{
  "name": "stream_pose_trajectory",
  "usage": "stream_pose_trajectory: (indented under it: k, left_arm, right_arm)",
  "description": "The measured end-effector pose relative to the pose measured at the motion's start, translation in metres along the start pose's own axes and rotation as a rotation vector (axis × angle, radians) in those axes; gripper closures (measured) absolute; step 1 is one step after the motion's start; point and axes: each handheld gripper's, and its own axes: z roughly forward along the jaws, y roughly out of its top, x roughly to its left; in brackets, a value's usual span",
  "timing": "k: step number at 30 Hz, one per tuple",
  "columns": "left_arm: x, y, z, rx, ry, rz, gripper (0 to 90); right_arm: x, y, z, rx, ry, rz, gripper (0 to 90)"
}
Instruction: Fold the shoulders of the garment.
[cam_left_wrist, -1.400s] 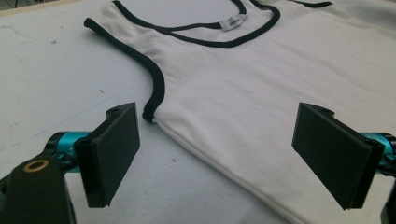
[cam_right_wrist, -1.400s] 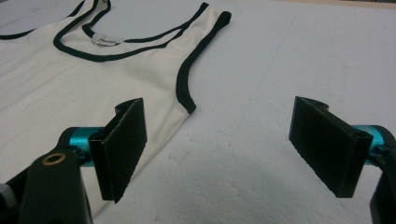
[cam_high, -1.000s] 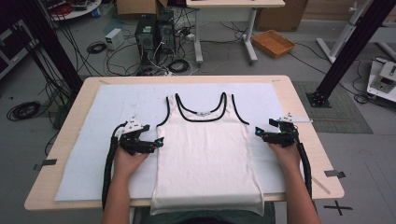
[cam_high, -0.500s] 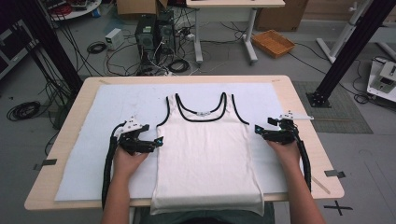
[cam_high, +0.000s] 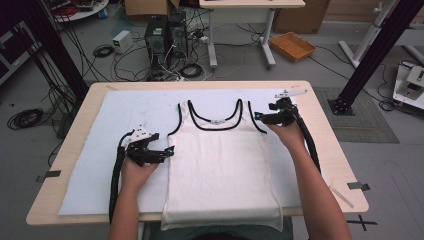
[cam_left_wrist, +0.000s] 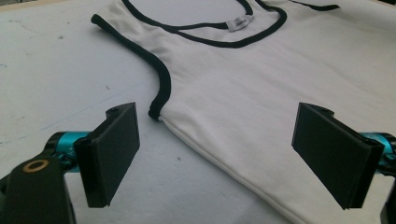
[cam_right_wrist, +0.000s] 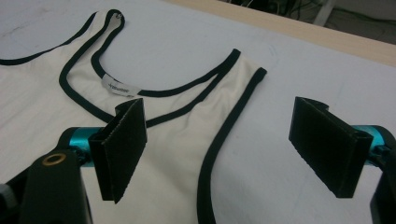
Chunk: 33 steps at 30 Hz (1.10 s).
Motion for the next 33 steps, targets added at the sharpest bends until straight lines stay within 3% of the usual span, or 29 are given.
stream_pose_trajectory:
  k: [10, 17, 23, 27, 30, 33]
  left_arm:
    - [0.001, 0.0, 0.001, 0.004, 0.003, -0.016, 15.1]
    - [0.001, 0.0, 0.001, 0.007, 0.002, -0.014, 15.1]
    - [0.008, 0.0, -0.001, -0.006, -0.008, -0.079, 15.2]
    - [0.006, 0.0, 0.0, 0.0, -0.003, -0.061, 15.1]
    - [0.006, 0.0, 0.0, 0.001, -0.005, -0.06, 15.1]
    - [0.006, 0.0, 0.0, 0.0, -0.01, -0.057, 15.2]
  right_arm:
    - [-0.004, 0.037, 0.039, 0.066, 0.002, 0.013, 19.5]
    - [-0.007, 0.052, 0.064, 0.111, -0.007, 0.007, 19.6]
    - [-0.019, 0.053, 0.091, 0.169, -0.012, 0.037, 19.6]
    - [-0.024, 0.048, 0.11, 0.195, -0.022, 0.064, 20.4]
    - [-0.026, 0.043, 0.127, 0.224, -0.047, 0.059, 32.1]
    - [-0.028, 0.041, 0.132, 0.233, -0.078, 0.072, 37.9]
